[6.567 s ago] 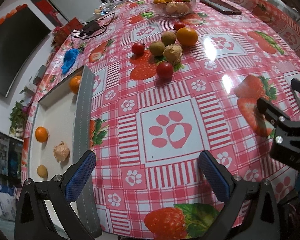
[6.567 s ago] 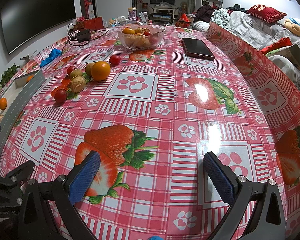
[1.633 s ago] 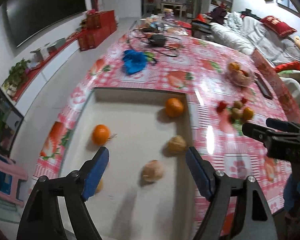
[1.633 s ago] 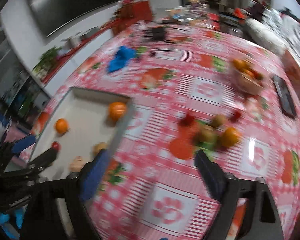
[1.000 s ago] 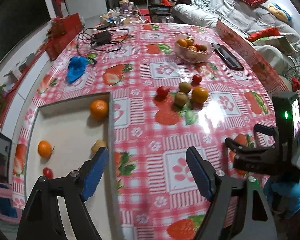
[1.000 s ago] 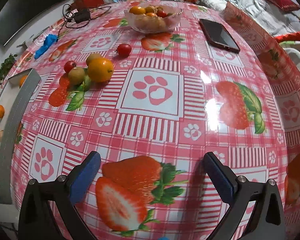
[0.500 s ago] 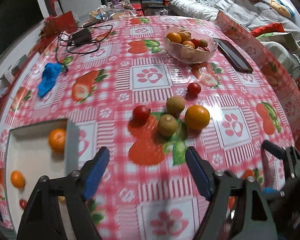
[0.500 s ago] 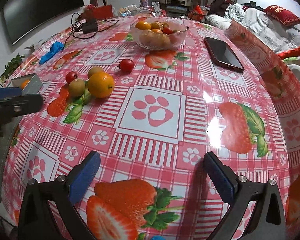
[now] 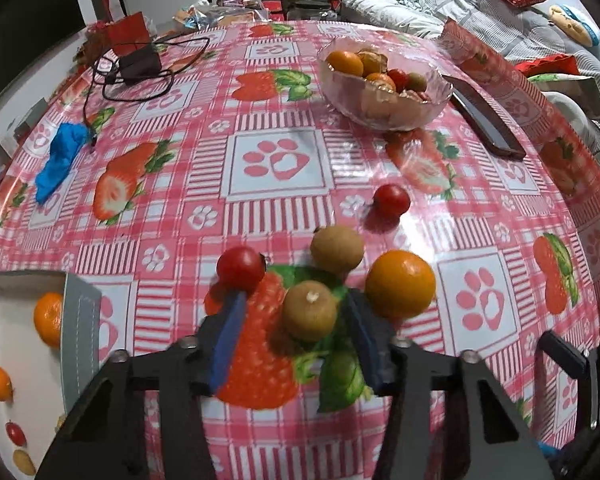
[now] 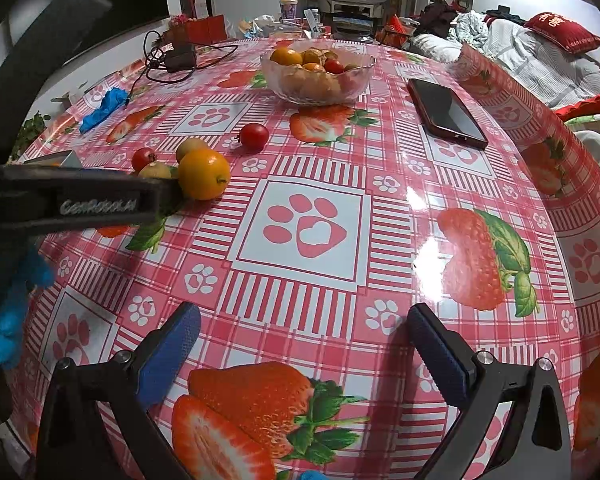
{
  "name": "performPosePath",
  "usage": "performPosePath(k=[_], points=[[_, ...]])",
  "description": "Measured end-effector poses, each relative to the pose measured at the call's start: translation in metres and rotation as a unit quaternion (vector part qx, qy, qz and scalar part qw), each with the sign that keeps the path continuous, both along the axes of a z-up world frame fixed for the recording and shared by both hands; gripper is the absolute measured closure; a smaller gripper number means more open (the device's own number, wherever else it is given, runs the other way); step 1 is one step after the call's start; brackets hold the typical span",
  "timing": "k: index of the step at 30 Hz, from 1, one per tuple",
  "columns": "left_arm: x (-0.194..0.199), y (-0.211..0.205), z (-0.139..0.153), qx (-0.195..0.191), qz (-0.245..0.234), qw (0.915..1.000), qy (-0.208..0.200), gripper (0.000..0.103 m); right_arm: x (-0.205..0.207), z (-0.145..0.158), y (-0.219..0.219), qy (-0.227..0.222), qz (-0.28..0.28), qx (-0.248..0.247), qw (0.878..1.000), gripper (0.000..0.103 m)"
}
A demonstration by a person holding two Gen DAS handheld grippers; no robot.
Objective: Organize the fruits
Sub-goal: 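Grasp a brown kiwi with the left tool while the right tool grasps a mandarin orange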
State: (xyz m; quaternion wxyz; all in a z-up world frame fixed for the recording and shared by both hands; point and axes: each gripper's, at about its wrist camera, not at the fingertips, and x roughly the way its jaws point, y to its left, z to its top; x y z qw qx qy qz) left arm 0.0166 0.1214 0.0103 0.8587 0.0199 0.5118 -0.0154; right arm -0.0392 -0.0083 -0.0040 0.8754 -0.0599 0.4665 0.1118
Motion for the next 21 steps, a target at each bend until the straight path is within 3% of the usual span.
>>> performPosePath(k=[3,15,21], points=[[0.001,-0.002,0.000,-0.002,-0.008,1.0000,-0.006,0.075,0.000,0.000,0.000,0.000,0.000,0.000,1.000,0.000],[-0.053,0.020,0.001,0.006,-0.014,0.9995,-0.027,0.075,0.000,0.000,0.000,0.003,-0.002,-0.002,1.000,0.000],[-0.082,0.030,0.002,0.011,-0.006,0.9995,-0.030,0.075,0.012,0.001,0.014,0.027,0.015,-0.008,0.999,0.000]])
